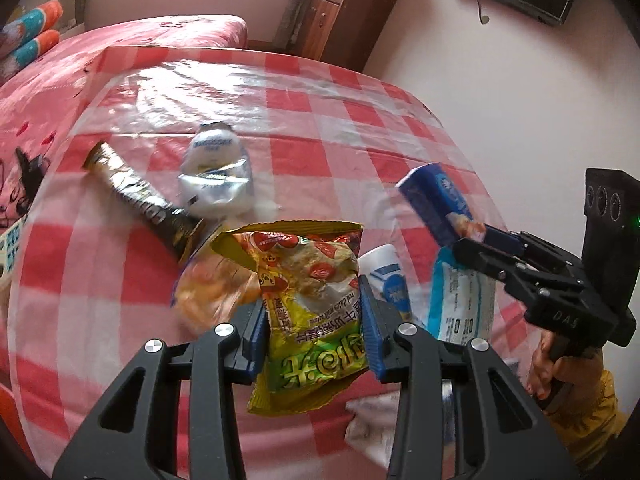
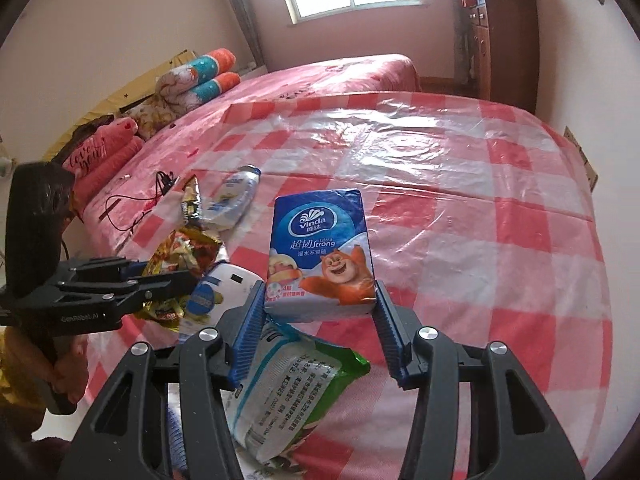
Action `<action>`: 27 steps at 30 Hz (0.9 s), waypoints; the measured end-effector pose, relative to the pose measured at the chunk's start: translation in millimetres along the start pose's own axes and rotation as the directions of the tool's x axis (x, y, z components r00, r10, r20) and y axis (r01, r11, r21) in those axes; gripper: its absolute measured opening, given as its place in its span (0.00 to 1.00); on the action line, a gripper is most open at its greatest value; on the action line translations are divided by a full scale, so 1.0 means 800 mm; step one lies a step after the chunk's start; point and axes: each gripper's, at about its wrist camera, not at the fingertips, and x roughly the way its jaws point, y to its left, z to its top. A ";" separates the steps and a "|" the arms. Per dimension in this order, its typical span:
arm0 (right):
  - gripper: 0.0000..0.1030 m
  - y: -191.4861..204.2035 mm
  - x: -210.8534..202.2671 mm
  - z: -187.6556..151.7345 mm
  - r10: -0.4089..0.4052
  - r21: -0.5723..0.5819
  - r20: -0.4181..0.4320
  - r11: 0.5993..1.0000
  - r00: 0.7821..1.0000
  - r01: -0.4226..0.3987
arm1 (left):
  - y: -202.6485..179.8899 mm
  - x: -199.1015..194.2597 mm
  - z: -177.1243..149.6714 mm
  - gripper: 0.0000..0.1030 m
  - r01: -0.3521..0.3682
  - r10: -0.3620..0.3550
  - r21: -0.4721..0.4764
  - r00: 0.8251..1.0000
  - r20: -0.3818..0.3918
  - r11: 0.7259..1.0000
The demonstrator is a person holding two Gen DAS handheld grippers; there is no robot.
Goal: Collect trash
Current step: 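Grasp the yellow snack bag with the left tool while the right tool grasps the blue tissue pack, then carry the snack bag and tissue pack over the orange bucket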
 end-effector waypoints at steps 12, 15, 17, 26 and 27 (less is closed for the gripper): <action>0.52 0.044 -0.023 -0.024 0.004 -0.008 0.014 1.000 1.000 -0.004 | 0.040 -0.060 -0.048 0.40 -0.022 0.027 -0.077 0.998 0.064 0.997; 0.52 0.053 -0.021 -0.026 0.001 -0.015 0.011 1.000 1.000 -0.001 | 0.050 -0.067 -0.057 0.40 -0.022 0.029 -0.096 0.997 0.069 0.995; 0.52 0.059 -0.020 -0.027 -0.001 -0.023 0.009 1.000 1.000 0.001 | 0.057 -0.074 -0.064 0.40 -0.022 0.031 -0.110 0.997 0.075 0.994; 0.52 0.087 -0.024 -0.025 -0.012 -0.055 0.024 0.998 1.000 0.013 | 0.085 -0.098 -0.085 0.40 -0.025 0.041 -0.153 0.994 0.100 0.988; 0.52 0.089 -0.025 -0.024 -0.010 -0.057 0.028 0.998 1.000 0.012 | 0.089 -0.102 -0.088 0.40 -0.026 0.043 -0.158 0.994 0.103 0.987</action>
